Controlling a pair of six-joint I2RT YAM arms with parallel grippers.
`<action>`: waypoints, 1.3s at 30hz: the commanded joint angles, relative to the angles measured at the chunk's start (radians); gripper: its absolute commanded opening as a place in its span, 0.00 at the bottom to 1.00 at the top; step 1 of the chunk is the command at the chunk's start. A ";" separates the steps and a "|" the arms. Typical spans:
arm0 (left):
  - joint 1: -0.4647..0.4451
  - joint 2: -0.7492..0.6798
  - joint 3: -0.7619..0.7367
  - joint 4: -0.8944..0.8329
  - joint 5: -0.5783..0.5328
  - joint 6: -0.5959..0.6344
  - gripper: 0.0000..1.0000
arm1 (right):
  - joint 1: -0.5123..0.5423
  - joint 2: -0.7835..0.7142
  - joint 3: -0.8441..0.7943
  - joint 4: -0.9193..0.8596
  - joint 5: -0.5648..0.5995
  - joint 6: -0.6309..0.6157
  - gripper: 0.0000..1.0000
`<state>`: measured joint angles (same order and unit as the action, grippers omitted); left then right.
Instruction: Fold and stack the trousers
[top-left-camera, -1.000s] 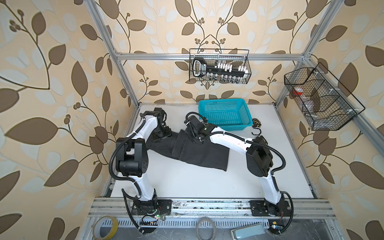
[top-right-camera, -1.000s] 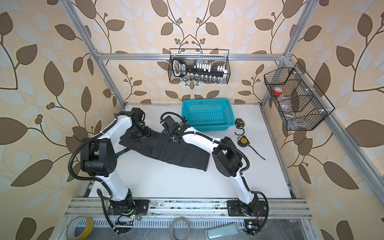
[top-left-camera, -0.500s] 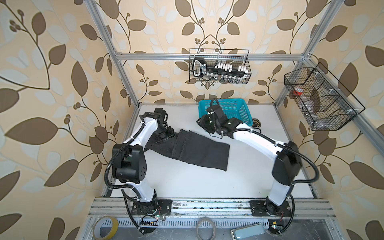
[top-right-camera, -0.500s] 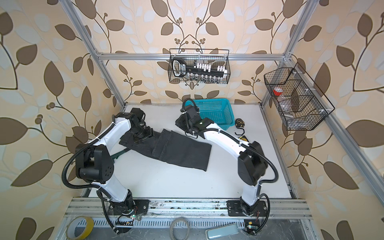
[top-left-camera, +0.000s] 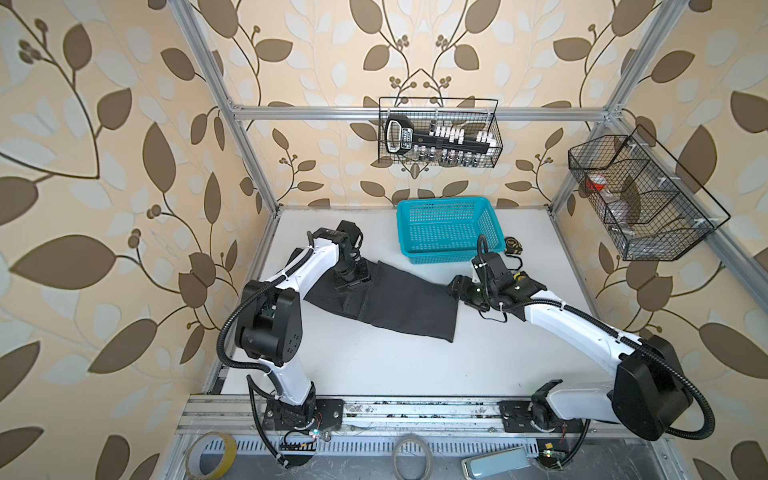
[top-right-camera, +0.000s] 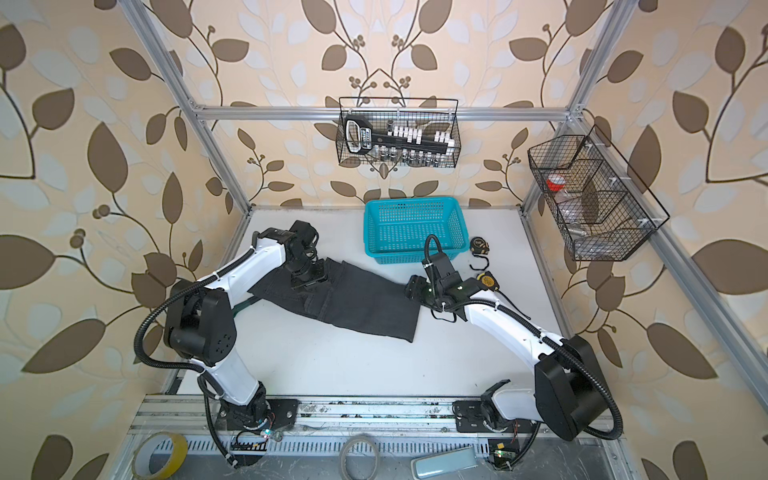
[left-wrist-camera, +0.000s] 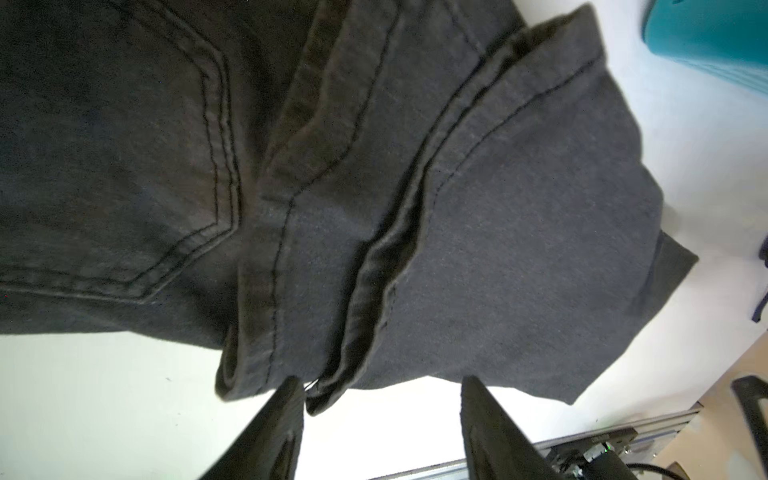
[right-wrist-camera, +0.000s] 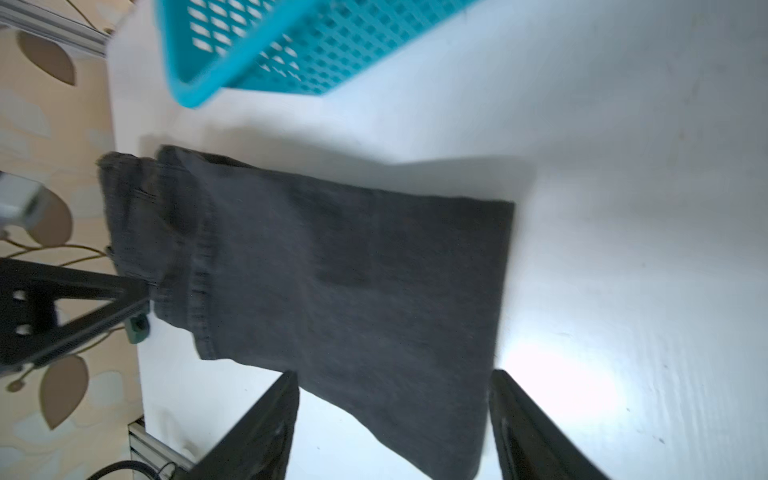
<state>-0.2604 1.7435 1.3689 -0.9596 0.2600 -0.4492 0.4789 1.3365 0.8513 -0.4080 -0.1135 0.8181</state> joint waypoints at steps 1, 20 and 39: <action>-0.018 0.021 0.010 0.017 -0.021 0.004 0.57 | -0.025 0.012 -0.041 0.021 -0.065 -0.072 0.73; -0.024 0.005 0.023 -0.033 -0.113 0.053 0.62 | 0.002 0.242 -0.137 0.278 -0.232 -0.040 0.31; 0.258 -0.026 0.035 -0.059 -0.011 0.176 0.71 | -0.354 -0.226 -0.028 -0.424 -0.187 -0.327 0.03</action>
<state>-0.0322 1.7172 1.3827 -1.0023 0.2035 -0.3187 0.1711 1.1522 0.7574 -0.6411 -0.3256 0.5812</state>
